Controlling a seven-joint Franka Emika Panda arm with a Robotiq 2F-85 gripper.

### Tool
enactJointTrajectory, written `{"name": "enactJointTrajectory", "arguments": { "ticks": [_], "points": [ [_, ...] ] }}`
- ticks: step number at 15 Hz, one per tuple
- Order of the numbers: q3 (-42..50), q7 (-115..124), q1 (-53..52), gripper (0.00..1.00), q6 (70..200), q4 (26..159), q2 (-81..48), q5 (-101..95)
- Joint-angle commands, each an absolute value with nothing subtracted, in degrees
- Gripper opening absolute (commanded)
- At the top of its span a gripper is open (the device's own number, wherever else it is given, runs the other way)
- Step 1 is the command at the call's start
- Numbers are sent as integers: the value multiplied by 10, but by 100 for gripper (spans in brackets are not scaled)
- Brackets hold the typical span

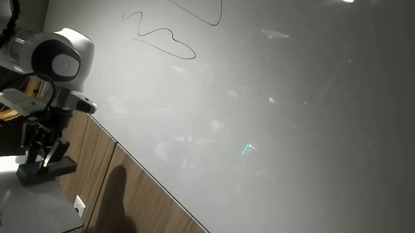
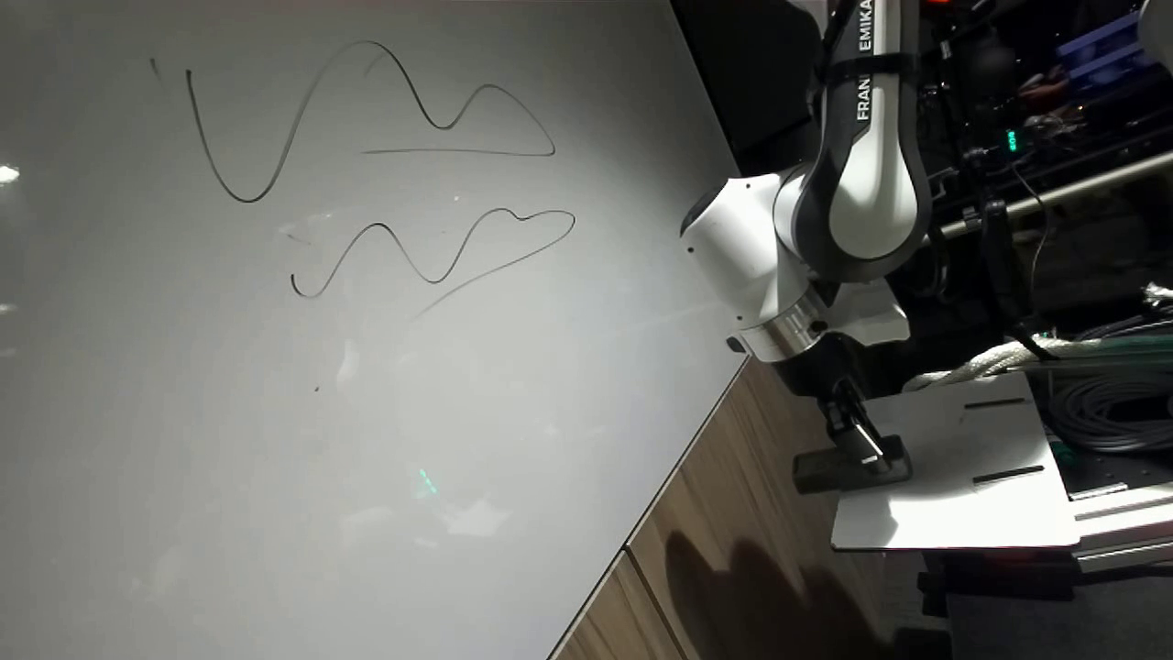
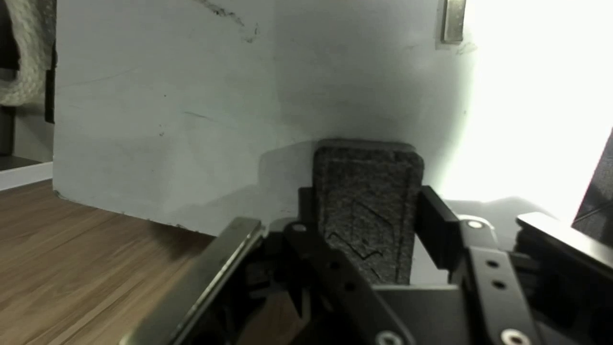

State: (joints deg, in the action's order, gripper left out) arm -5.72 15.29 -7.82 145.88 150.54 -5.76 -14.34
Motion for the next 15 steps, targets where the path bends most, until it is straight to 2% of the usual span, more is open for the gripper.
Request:
{"name": "enactJointTrajectory", "arguments": {
  "ticks": [1,7,15],
  "points": [
    [-64,156,-90,28,1440,1498,-33,-139],
    [-100,165,-118,28,1393,1461,21,-133],
    [-154,173,-138,28,1267,1306,94,-142]
  ]
}}
